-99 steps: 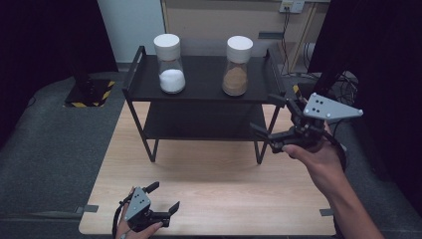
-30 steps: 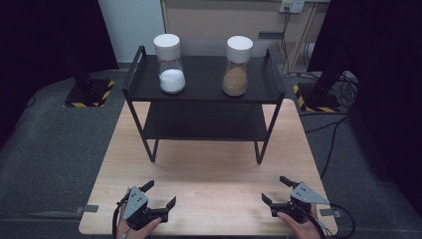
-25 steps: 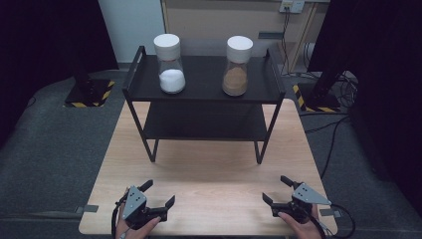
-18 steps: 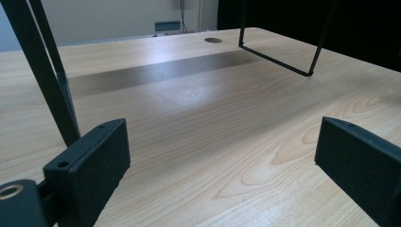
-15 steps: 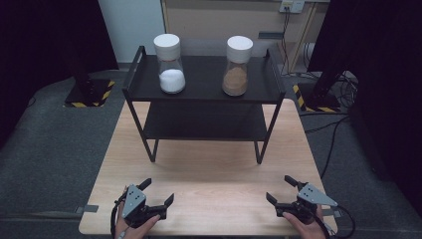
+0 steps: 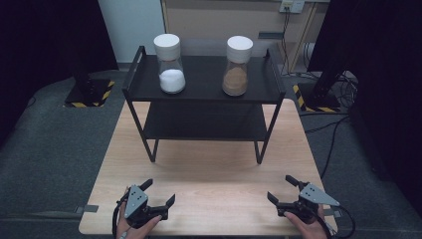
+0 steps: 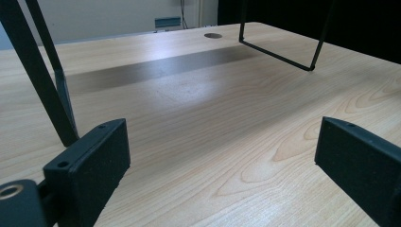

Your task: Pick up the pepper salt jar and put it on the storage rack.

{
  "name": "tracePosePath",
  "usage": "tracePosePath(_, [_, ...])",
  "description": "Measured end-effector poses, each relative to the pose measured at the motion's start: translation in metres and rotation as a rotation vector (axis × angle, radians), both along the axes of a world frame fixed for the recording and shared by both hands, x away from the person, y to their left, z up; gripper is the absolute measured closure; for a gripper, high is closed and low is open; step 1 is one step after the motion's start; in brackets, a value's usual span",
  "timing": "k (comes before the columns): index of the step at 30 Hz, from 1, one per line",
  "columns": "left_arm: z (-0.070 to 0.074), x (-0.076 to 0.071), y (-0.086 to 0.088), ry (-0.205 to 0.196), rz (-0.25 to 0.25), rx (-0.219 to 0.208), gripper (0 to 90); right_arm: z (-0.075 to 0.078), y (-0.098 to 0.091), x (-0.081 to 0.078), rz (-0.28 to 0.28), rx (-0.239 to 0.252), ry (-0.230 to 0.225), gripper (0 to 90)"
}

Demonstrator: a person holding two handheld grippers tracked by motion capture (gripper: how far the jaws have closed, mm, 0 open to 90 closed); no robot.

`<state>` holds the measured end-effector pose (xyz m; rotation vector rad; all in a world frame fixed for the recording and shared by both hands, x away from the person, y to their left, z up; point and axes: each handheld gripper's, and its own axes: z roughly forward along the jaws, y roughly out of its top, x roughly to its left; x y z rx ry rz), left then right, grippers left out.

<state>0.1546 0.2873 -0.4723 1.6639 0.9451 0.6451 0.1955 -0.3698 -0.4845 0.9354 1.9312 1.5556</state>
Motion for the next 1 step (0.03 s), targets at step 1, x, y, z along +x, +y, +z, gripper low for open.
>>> tracePosePath(1, [0.0001, 0.0001, 0.0000, 0.000, -0.001, 0.003, 3.3, 0.0002, 0.0002, 0.0003, 0.001, 0.001, -0.001, 4.8])
